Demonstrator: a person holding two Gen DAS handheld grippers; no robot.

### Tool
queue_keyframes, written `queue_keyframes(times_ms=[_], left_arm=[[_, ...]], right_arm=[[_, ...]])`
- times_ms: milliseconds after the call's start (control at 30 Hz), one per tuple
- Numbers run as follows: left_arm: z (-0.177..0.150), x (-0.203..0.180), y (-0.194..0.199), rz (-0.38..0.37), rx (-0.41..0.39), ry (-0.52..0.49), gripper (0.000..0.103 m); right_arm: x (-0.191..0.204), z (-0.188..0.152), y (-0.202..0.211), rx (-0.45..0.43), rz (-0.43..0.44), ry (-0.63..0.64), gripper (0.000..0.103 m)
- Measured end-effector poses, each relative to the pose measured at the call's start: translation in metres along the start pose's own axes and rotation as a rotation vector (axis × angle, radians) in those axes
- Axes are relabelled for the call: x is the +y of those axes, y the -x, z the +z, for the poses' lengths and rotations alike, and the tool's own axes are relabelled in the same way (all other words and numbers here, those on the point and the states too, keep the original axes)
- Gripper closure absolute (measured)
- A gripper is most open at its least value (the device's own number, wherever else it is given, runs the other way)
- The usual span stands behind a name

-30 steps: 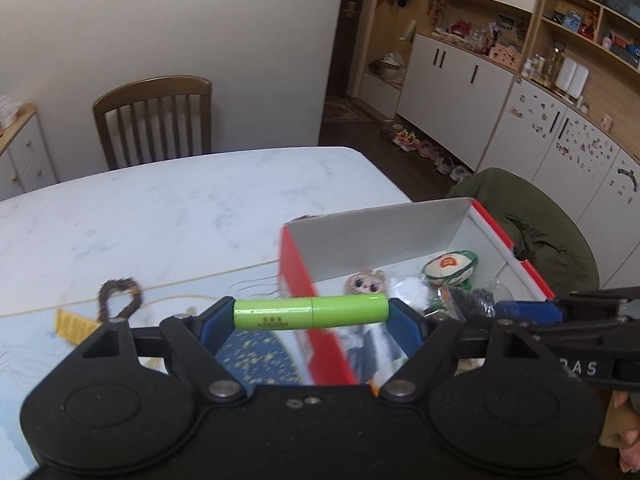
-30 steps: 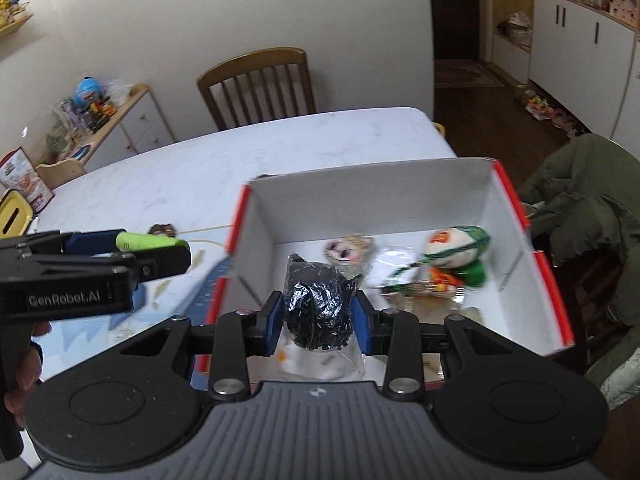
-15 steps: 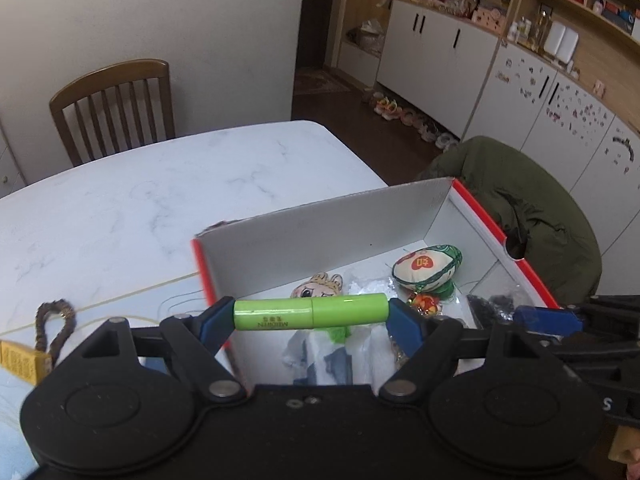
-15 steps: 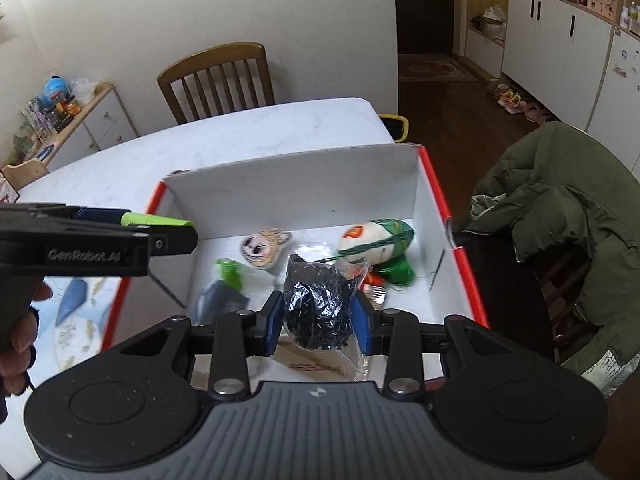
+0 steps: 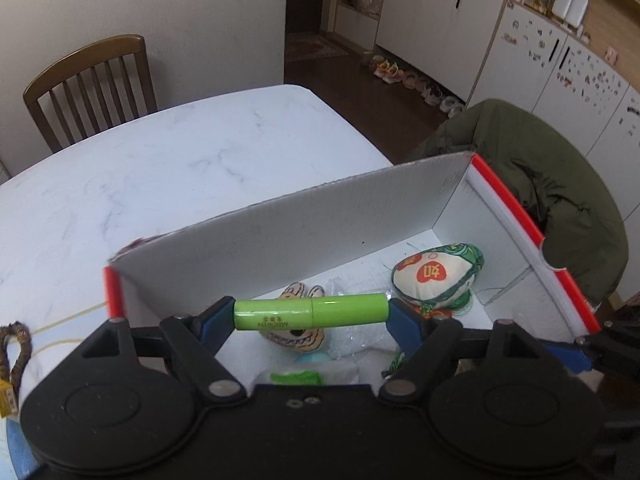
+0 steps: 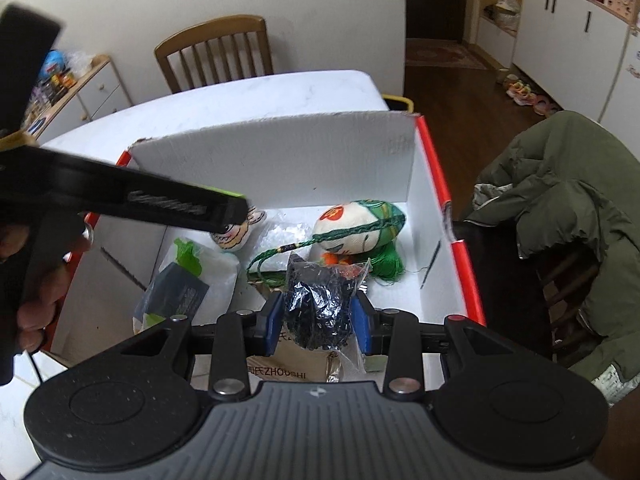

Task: Organize objects
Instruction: 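Carry the green battery and black bag with both grippers into the shoebox, then open both grippers to release the battery and black bag in the box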

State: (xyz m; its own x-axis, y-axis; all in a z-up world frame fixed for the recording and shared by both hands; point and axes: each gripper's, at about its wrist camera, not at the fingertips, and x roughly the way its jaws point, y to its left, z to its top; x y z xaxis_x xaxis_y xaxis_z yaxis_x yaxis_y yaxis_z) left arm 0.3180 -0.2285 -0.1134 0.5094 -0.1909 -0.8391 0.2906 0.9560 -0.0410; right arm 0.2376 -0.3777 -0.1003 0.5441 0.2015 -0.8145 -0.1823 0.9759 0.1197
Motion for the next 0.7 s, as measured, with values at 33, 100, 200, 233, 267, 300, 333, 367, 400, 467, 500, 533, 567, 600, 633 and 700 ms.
queue_keyframes(times_ms=[33,100,200,233,267,300,333,367,400,467,500,533,567,600,633,700], left_arm=[[0.002,-0.002,-0.004,0.006,0.005,-0.007,0.023],[0.004,-0.005,-0.012,0.013,0.019,-0.010,0.023],[0.005,-0.008,-0.022,0.022,0.041,-0.018,0.023],[0.006,-0.009,-0.025,0.022,0.048,-0.023,0.023],[0.006,-0.010,-0.028,0.021,0.056,-0.025,0.023],[0.006,-0.011,-0.031,0.021,0.064,-0.024,0.023],[0.006,-0.012,-0.033,0.025,0.070,-0.023,0.023],[0.007,-0.013,-0.035,0.026,0.075,-0.024,0.023],[0.006,-0.013,-0.037,0.023,0.079,-0.025,0.023],[0.006,-0.015,-0.041,0.024,0.092,-0.032,0.023],[0.005,-0.015,-0.043,0.026,0.102,-0.034,0.023],[0.004,-0.015,-0.044,0.027,0.111,-0.032,0.023],[0.004,-0.014,-0.046,0.029,0.121,-0.028,0.023],[0.003,-0.014,-0.048,0.032,0.127,-0.026,0.023],[0.004,-0.014,-0.049,0.037,0.130,-0.030,0.023],[0.005,-0.015,-0.049,0.038,0.137,-0.040,0.023]], right_arm=[[0.000,0.000,-0.002,0.004,0.003,0.009,0.068],[0.002,-0.001,-0.006,0.013,0.001,0.032,0.068],[0.006,-0.003,-0.010,0.025,0.015,0.073,0.068],[0.008,-0.004,-0.011,0.030,0.019,0.086,0.068],[0.008,-0.005,-0.012,0.034,0.021,0.098,0.068],[0.009,-0.006,-0.013,0.035,0.018,0.105,0.068],[0.009,-0.007,-0.015,0.036,0.015,0.109,0.068],[0.008,-0.007,-0.016,0.037,0.016,0.109,0.068],[0.007,-0.007,-0.017,0.037,0.018,0.105,0.068],[0.006,-0.006,-0.019,0.036,0.025,0.103,0.068],[0.006,-0.006,-0.020,0.038,0.027,0.105,0.067],[0.006,-0.006,-0.020,0.040,0.029,0.106,0.067],[0.006,-0.006,-0.021,0.040,0.032,0.105,0.067],[0.006,-0.006,-0.021,0.040,0.034,0.103,0.067],[0.005,-0.006,-0.020,0.038,0.036,0.101,0.067],[0.005,-0.006,-0.021,0.038,0.036,0.097,0.067]])
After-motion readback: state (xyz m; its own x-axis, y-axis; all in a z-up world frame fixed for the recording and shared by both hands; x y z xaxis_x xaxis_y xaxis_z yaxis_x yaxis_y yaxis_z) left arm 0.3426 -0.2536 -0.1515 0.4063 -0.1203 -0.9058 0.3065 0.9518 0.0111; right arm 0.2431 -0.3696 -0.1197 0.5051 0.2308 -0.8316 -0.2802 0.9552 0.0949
